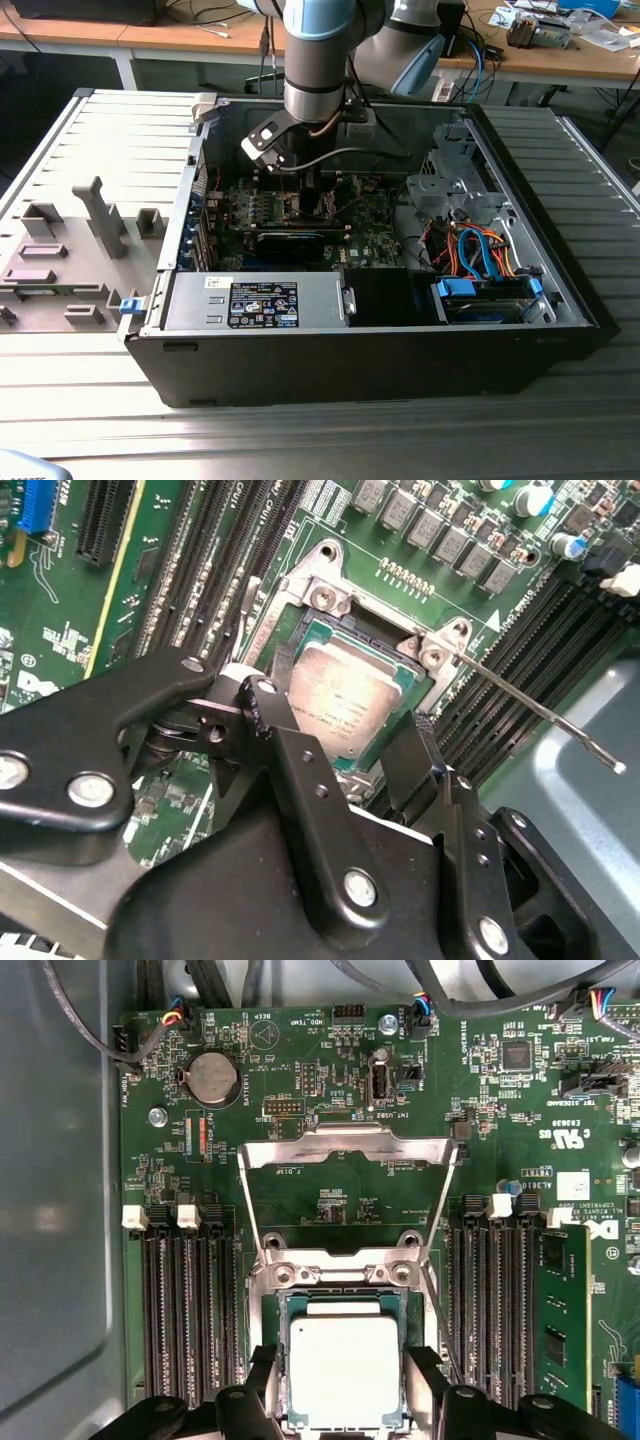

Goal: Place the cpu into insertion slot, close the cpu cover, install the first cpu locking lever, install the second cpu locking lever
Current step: 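Place the cpu into insertion slot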

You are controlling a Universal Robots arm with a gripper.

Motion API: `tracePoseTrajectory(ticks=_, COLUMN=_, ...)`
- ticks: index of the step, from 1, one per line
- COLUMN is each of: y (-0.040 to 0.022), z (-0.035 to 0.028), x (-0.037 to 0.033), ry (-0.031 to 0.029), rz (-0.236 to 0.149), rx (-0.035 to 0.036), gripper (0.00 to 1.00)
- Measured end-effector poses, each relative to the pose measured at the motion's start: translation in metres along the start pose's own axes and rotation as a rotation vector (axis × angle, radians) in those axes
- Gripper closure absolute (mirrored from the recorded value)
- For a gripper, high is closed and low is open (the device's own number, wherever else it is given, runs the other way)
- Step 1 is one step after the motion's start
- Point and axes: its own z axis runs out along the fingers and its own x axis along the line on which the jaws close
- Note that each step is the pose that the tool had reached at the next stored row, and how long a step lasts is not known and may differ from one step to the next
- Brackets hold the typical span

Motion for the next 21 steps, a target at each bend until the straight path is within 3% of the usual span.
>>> tracePoseTrajectory(ticks=4, y=-0.0001, z=-0.003, x=0.0, ry=0.0019, rz=0.0, rx=0.0001, gripper=0.38)
tracePoseTrajectory(ticks=7, y=-0.0001, z=-0.0115, x=0.0006, ry=0.002, rz=0.0, rx=0.0, gripper=0.38)
tracePoseTrajectory(ticks=10, y=-0.0001, z=-0.0135, x=0.0007, ry=0.0021, rz=-0.006, rx=-0.0001, gripper=0.4)
tracePoseTrajectory(ticks=12, y=-0.0002, z=-0.0136, x=0.0005, ry=0.0015, rz=-0.014, rx=0.0001, gripper=0.53)
tracePoseTrajectory(ticks=14, y=-0.0001, z=-0.0136, x=0.0001, ry=0.0014, rz=-0.033, rx=0.0002, gripper=0.53)
tracePoseTrajectory(ticks=15, y=-0.0001, z=-0.0136, x=0.0001, ry=0.0013, rz=-0.045, rx=0.0002, gripper=0.65)
tracePoseTrajectory(ticks=18, y=-0.0001, z=-0.0139, x=0.0, ry=0.0009, rz=-0.115, rx=0.0007, gripper=0.83)
tracePoseTrajectory(ticks=19, y=-0.0001, z=-0.0154, x=0.0, ry=0.0005, rz=-0.119, rx=0.0007, gripper=0.89)
tracePoseTrajectory(ticks=21, y=0.0001, z=-0.0187, x=0.0001, ry=-0.0002, rz=-0.119, rx=0.0007, gripper=0.89)
